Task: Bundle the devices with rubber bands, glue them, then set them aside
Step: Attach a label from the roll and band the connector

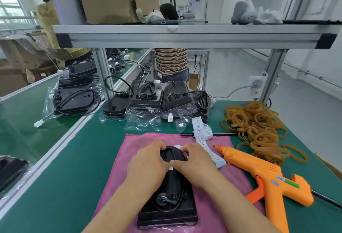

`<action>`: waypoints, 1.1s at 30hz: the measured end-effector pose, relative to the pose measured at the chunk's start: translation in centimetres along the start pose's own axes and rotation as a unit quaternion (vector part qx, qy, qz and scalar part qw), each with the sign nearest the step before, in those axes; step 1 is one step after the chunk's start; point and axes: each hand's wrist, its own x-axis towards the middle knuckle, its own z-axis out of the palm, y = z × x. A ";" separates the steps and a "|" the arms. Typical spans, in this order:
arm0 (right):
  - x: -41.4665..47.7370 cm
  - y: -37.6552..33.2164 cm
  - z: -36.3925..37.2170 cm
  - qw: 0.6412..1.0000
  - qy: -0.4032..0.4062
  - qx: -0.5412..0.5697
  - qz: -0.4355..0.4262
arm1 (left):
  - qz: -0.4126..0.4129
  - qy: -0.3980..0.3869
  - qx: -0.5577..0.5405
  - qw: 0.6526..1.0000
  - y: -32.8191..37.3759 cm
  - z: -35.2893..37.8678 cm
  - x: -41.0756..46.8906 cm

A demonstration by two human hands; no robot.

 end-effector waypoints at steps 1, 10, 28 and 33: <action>0.0 0.0 0.2 1.000 0.003 0.000 0.004 | 0.006 0.005 0.009 1.000 -0.1 0.1 -0.1; 0.0 0.1 0.9 0.999 0.029 0.031 0.011 | -0.041 0.045 -0.134 0.989 -2.3 1.7 -0.8; -0.6 0.3 0.8 0.997 0.051 0.053 -0.023 | -0.044 -0.026 -0.251 0.967 -4.2 2.2 -0.1; 4.4 3.1 -6.8 0.985 0.174 -0.003 0.011 | -0.026 -0.026 -0.271 0.962 -4.6 2.4 0.0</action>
